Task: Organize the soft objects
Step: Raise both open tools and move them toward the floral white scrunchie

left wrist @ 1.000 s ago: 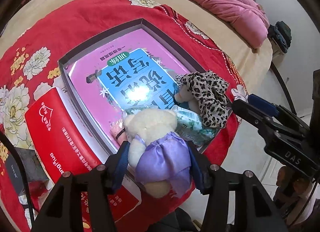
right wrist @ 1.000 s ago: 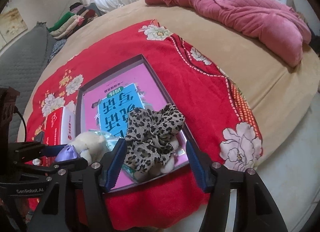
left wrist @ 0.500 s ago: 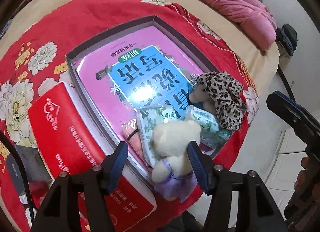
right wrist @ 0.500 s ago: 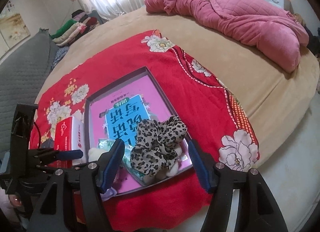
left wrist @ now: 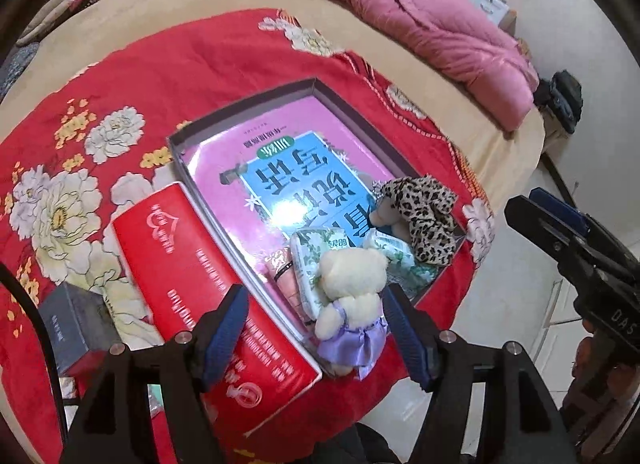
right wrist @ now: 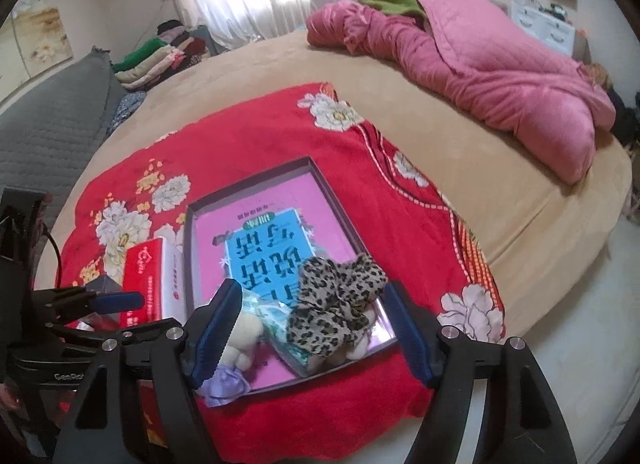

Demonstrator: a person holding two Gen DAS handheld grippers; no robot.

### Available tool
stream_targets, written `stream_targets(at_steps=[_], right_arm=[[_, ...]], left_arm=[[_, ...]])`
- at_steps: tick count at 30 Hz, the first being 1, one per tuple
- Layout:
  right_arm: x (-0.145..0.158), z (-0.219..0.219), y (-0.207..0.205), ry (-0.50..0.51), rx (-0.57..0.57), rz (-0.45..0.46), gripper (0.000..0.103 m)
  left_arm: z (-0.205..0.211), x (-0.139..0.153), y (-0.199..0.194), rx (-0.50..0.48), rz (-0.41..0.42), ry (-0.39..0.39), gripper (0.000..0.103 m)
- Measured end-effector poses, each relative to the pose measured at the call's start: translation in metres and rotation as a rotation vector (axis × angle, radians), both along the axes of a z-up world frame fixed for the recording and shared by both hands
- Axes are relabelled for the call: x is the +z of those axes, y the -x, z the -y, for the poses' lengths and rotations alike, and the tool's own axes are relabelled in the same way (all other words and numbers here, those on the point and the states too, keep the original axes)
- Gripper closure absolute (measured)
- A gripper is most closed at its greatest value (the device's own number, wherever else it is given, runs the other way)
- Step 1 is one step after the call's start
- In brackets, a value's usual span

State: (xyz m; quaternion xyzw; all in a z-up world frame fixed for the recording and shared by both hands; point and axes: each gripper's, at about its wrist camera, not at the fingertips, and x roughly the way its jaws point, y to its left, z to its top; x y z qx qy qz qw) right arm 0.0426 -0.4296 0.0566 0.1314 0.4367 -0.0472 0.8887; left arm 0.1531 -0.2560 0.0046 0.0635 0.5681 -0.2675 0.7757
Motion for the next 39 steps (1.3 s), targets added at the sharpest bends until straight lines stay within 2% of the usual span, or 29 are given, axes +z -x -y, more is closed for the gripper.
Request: stream_targets(at_steps=[5, 13, 20, 31, 39], right_arm=[[0.015, -0.023, 0.003, 0.048, 0.025, 0.027, 0.028], [0.028, -0.052, 0.008, 0.058, 0.039, 0.066, 0.028], [0.045, -0.087, 0.011, 0.077, 0.11, 0.106, 0.027], [0.065, -0.151, 0.01, 0.079, 0.231, 0.172, 0.026], [0.067, -0.2, 0.007, 0.096, 0.339, 0.178, 0.026]], left_arm=[[-0.022, 0.018, 0.009, 0.027, 0.045, 0.015, 0.024], [-0.061, 0.041, 0.023, 0.077, 0.088, 0.044, 0.024], [-0.095, 0.058, 0.035, 0.132, 0.121, 0.066, 0.024], [-0.155, 0.077, 0.059, 0.218, 0.198, 0.021, 0.024], [-0.199, 0.079, 0.064, 0.288, 0.208, 0.016, 0.023]])
